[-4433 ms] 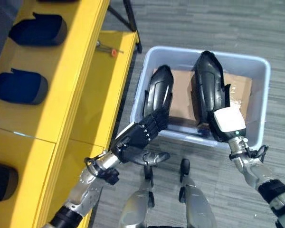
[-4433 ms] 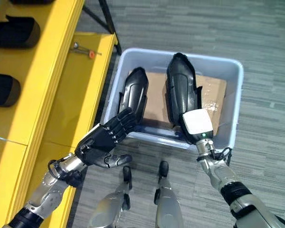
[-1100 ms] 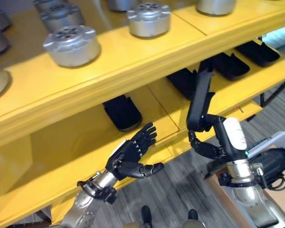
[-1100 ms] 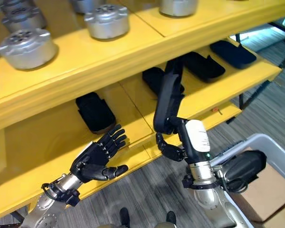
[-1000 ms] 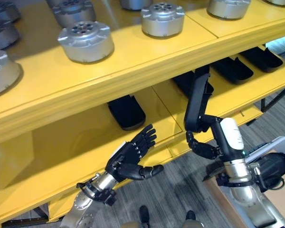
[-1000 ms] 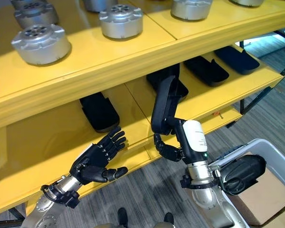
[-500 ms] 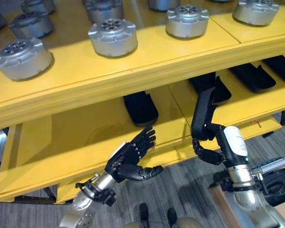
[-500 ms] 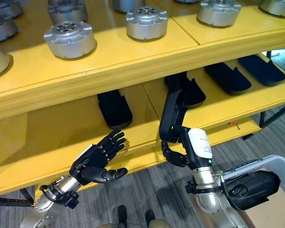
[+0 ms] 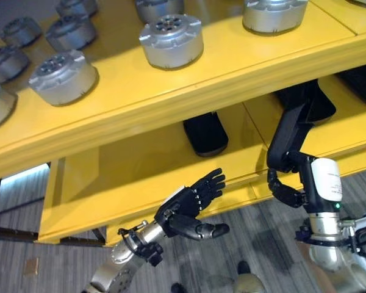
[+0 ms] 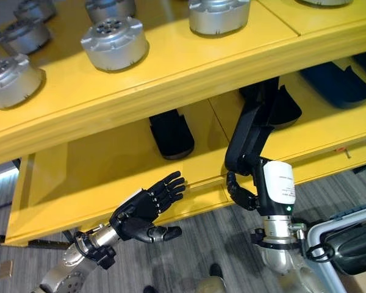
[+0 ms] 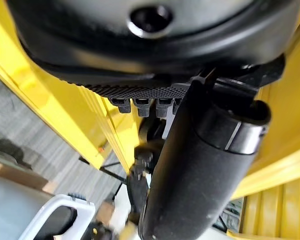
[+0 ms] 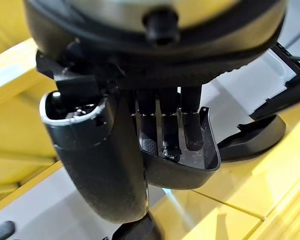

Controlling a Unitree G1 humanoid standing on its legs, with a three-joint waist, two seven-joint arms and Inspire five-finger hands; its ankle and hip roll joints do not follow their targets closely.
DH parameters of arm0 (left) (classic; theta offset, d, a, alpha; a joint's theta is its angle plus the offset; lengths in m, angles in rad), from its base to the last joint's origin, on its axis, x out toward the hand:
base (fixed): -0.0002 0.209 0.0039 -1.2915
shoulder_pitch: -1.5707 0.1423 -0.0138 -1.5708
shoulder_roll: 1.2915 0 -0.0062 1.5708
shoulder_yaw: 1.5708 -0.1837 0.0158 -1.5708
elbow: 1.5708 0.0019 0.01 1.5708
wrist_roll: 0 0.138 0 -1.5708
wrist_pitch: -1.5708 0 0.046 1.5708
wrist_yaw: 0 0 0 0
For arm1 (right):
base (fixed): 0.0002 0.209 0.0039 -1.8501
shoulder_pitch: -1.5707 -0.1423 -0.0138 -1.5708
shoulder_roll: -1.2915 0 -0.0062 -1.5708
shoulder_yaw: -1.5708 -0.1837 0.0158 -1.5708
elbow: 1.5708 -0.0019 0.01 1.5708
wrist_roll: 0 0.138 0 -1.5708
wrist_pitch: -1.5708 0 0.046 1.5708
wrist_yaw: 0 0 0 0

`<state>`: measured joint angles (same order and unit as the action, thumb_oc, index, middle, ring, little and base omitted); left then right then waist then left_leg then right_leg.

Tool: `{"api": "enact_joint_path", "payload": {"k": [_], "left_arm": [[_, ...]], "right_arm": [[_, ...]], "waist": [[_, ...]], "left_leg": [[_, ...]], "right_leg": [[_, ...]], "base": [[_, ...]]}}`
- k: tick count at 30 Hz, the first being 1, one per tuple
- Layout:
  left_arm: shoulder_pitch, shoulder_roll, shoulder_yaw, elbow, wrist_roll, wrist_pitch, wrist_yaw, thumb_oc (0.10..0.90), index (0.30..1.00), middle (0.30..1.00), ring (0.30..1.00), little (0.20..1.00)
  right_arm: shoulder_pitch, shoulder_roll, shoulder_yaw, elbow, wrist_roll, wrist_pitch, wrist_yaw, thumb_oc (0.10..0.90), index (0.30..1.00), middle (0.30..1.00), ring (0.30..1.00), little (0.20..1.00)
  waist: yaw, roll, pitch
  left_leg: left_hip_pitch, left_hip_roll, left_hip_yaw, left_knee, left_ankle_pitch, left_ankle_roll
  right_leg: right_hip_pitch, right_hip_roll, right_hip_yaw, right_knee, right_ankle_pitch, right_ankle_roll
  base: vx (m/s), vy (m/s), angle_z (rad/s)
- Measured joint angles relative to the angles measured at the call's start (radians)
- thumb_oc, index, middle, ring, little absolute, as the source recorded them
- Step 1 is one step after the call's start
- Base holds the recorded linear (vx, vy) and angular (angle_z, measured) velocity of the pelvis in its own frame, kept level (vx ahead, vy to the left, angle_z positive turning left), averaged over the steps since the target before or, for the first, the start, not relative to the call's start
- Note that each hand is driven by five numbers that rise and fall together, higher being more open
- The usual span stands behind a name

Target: Move parts from the plastic box to the shelf.

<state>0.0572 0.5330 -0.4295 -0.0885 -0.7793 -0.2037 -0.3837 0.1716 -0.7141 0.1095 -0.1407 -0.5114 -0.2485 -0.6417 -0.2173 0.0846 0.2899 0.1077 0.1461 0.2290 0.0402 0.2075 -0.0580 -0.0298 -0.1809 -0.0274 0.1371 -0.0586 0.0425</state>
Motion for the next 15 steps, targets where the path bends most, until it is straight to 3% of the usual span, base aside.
{"api": "enact_joint_path", "payload": {"k": [1,2,3,4,5,6,7,8,10,12,13,15], "left_arm": [[0.0,0.019,0.042,0.008,0.0,-0.009,0.024,0.9,1.0,1.0,1.0,1.0],[0.017,-0.011,0.072,0.028,0.001,-0.019,0.047,0.9,1.0,1.0,1.0,1.0],[0.044,-0.051,0.099,0.043,0.003,-0.023,0.074,0.9,1.0,1.0,1.0,1.0],[0.08,-0.052,0.112,0.035,0.007,-0.023,0.091,0.9,1.0,1.0,1.0,1.0],[0.092,-0.049,0.114,0.029,0.009,-0.023,0.112,0.9,1.0,1.0,1.0,1.0],[0.107,-0.045,0.117,0.024,0.011,-0.023,0.119,0.9,1.0,1.0,1.0,1.0],[0.141,-0.04,0.124,0.007,0.023,-0.026,0.138,0.9,1.0,1.0,1.0,1.0],[0.181,-0.038,0.136,-0.001,0.052,-0.031,0.144,0.9,1.0,1.0,1.0,1.0],[0.209,-0.019,0.158,-0.003,0.069,-0.031,0.154,0.9,1.0,1.0,1.0,1.0],[0.217,0.011,0.185,0.0,0.085,-0.031,0.154,0.9,1.0,1.0,1.0,1.0],[0.227,0.045,0.212,0.0,0.095,-0.037,0.153,0.9,1.0,1.0,1.0,1.0],[0.23,0.089,0.23,-0.002,0.119,-0.037,0.153,0.9,1.0,1.0,1.0,1.0]], "right_arm": [[0.002,0.006,-0.008,-0.002,0.0,-0.027,-0.001,0.4,0.3,0.3,0.3,0.3],[0.013,0.013,-0.056,0.025,0.002,-0.061,0.0,0.4,0.3,0.3,0.3,0.3],[0.02,0.011,-0.086,0.055,0.004,-0.05,0.009,0.4,0.3,0.3,0.3,0.3],[0.024,0.01,-0.107,0.055,0.014,-0.035,0.013,0.4,0.3,0.3,0.3,0.3],[0.024,0.022,-0.122,0.054,0.041,-0.024,0.012,0.4,0.3,0.3,0.3,0.3],[0.031,0.032,-0.112,0.045,0.04,-0.022,0.02,0.4,0.3,0.3,0.3,0.3],[0.05,0.092,-0.11,-0.004,0.04,-0.007,0.025,0.4,0.3,0.3,0.3,0.3],[0.06,0.109,-0.072,-0.085,0.043,0.03,0.029,0.4,0.3,0.3,0.3,0.3],[0.053,0.108,-0.035,-0.137,0.042,0.044,0.048,0.4,0.3,0.3,0.3,0.3],[0.042,0.113,-0.016,-0.139,0.042,0.044,0.07,0.4,0.3,0.3,0.3,0.3],[0.033,0.124,0.007,-0.13,0.043,0.046,0.082,0.4,0.3,0.3,0.3,0.3],[0.019,0.124,0.029,-0.122,0.044,0.044,0.109,0.4,0.3,0.3,0.3,0.3]], "waist": [[-0.001,-0.028,-0.001],[0.002,-0.008,0.0],[0.011,-0.002,-0.002],[0.007,0.008,-0.004],[0.012,0.011,-0.005],[0.032,-0.009,-0.012],[0.081,-0.034,-0.014],[0.113,-0.054,-0.009],[0.157,-0.06,-0.015],[0.183,-0.093,-0.016],[0.194,-0.126,-0.028],[0.193,-0.152,-0.044]], "left_leg": [[0.011,-0.015,-0.023,-0.01,-0.053,-0.025],[-0.021,0.0,-0.029,0.032,-0.143,-0.025],[-0.027,-0.008,-0.023,0.048,-0.203,-0.012],[-0.015,-0.012,0.015,0.025,-0.243,0.016],[0.001,-0.047,0.035,-0.019,-0.27,-0.004],[0.007,-0.105,0.034,-0.045,-0.261,0.018],[-0.003,-0.159,0.032,-0.043,-0.261,0.048],[-0.034,-0.189,0.01,-0.029,-0.26,0.082],[-0.057,-0.199,0.006,-0.028,-0.252,0.101],[-0.067,-0.205,0.005,-0.024,-0.243,0.113],[-0.07,-0.197,0.01,-0.026,-0.23,0.115],[-0.071,-0.192,0.019,-0.045,-0.219,0.124]], "right_leg": [[0.0,-0.006,0.005,-0.067,0.075,0.036],[-0.008,0.0,-0.004,-0.083,0.104,0.054],[-0.01,-0.011,-0.005,-0.07,0.105,0.065],[-0.009,-0.023,-0.013,-0.062,0.105,0.077],[0.003,-0.051,-0.02,-0.068,0.111,0.094],[0.007,-0.1,-0.015,-0.083,0.112,0.081],[0.024,-0.157,-0.04,-0.124,0.165,0.11],[0.027,-0.195,-0.099,-0.13,0.225,0.108],[0.013,-0.207,-0.135,-0.139,0.286,0.06],[0.007,-0.213,-0.15,-0.14,0.325,0.046],[-0.011,-0.21,-0.16,-0.135,0.338,0.066],[-0.022,-0.175,-0.19,-0.127,0.307,0.117]], "base": [[-0.04,0.674,-0.11],[-0.05,0.893,0.02],[-0.04,0.582,0.11],[-0.05,0.533,0.21],[-0.08,0.535,0.39],[-0.13,0.611,0.42],[-0.13,0.573,0.6],[-0.1,0.407,0.69],[-0.09,0.38,0.49],[-0.07,0.228,0.13],[0.01,0.182,0.07],[0.01,0.21,-0.21]]}}
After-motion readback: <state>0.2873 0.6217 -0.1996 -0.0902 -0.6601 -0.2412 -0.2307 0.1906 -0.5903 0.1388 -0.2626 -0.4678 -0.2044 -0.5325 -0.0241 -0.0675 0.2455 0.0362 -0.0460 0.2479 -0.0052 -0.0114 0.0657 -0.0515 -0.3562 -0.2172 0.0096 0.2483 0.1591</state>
